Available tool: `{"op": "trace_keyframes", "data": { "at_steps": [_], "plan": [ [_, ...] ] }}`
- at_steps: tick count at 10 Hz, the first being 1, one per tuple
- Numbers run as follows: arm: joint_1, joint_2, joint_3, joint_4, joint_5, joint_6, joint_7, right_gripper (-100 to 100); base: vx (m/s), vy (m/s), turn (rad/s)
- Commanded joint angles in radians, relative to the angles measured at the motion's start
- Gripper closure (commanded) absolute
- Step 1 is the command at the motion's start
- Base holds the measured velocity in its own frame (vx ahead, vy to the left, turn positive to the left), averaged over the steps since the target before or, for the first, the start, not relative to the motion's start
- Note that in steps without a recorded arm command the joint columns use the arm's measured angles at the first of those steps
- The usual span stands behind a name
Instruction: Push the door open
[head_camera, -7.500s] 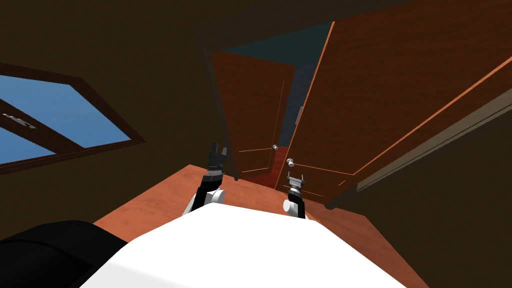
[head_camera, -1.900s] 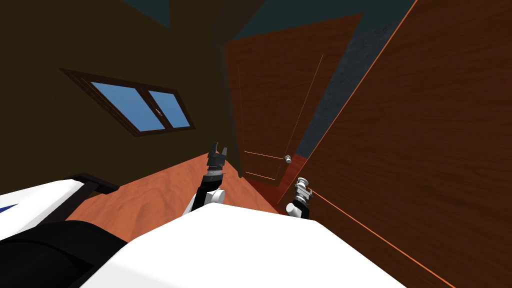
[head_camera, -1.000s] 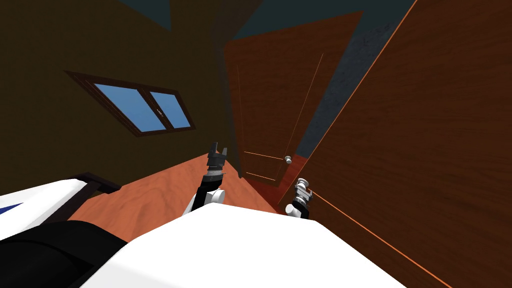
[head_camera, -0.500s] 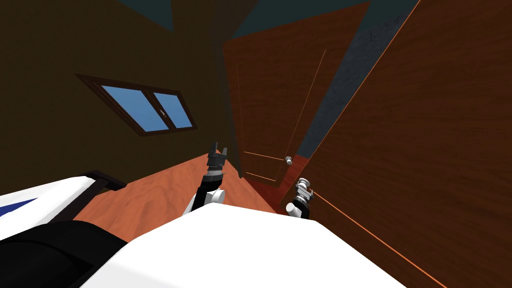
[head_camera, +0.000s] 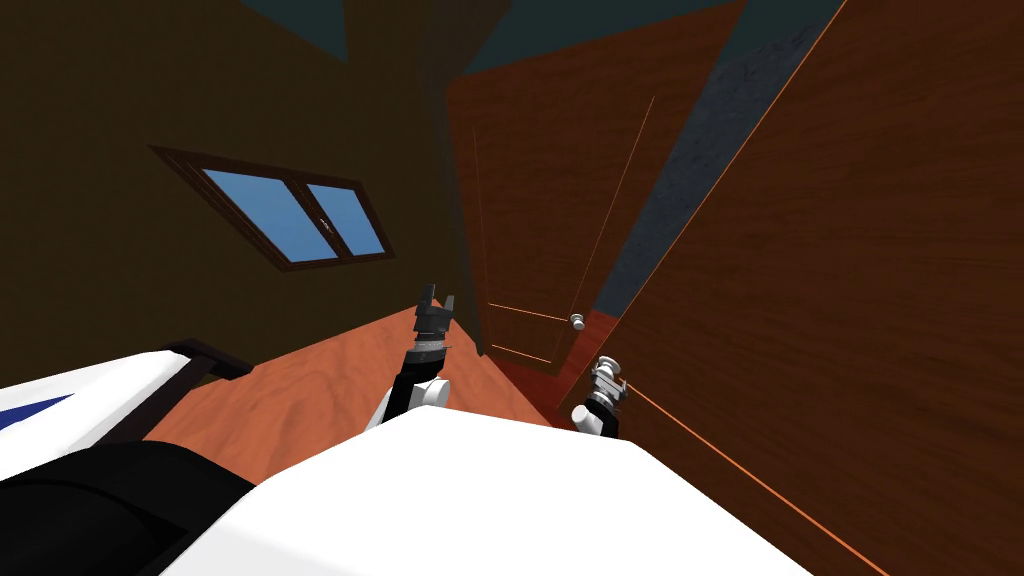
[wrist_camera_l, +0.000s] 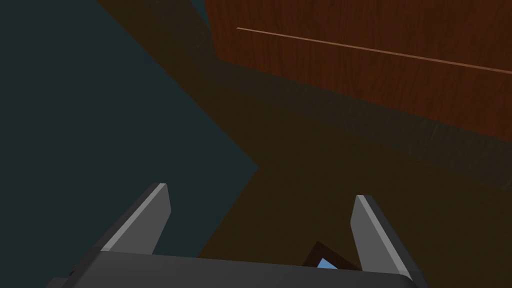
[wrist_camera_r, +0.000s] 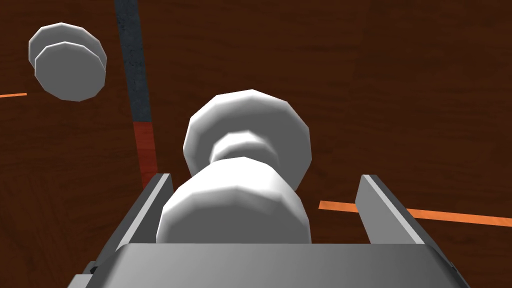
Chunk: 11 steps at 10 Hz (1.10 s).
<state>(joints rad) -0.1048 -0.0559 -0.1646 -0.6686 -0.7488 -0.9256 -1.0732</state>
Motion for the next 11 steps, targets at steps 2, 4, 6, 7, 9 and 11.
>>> {"op": "trace_keyframes", "data": {
  "at_steps": [2, 4, 6, 7, 9, 11],
  "plan": [
    [0.053, -0.018, -0.026, -0.041, -0.011, 0.003, 0.01, 100, 0.001, -0.008, 0.026],
    [0.053, -0.018, -0.026, -0.041, -0.011, 0.003, 0.01, 100, 0.003, 0.0, -0.008],
    [0.054, -0.02, -0.033, -0.041, -0.012, 0.002, 0.011, 100, 0.001, -0.003, 0.017],
    [0.054, -0.02, -0.033, -0.041, -0.012, 0.002, 0.011, 100, 0.001, -0.007, -0.015],
    [0.054, -0.02, -0.033, -0.041, -0.012, 0.002, 0.011, 100, 0.005, 0.001, -0.004],
    [0.054, -0.02, -0.033, -0.041, -0.012, 0.002, 0.011, 100, 0.006, -0.008, 0.002]
  ]
}}
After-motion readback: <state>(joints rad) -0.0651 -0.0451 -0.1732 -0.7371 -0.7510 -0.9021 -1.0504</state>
